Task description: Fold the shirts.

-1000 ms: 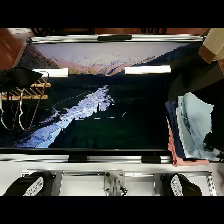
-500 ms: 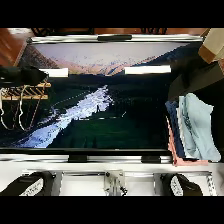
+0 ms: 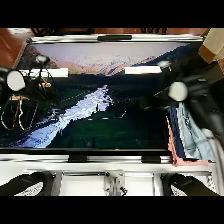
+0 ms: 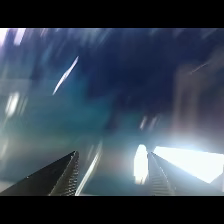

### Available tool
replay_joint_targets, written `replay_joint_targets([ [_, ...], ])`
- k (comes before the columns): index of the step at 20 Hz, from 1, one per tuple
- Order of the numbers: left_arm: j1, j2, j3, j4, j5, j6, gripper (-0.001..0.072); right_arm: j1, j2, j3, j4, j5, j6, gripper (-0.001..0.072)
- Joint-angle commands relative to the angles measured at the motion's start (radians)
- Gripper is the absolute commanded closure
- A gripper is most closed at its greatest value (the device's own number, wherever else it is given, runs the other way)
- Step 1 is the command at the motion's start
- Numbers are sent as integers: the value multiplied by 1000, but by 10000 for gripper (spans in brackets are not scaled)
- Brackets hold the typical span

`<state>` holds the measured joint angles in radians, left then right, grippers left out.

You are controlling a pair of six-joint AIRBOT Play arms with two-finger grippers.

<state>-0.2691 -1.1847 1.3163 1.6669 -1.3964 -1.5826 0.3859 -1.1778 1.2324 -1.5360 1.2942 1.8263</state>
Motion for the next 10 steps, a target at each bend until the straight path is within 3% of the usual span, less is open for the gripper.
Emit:
replay_joint_targets([
  [1,-12,39,-162,-31,6,-93,3,79,-154,-13,207,68,21,157],
  [10,-12,21,-204,-45,27,-96,3,79,-159,-13,193,60,21,157],
])
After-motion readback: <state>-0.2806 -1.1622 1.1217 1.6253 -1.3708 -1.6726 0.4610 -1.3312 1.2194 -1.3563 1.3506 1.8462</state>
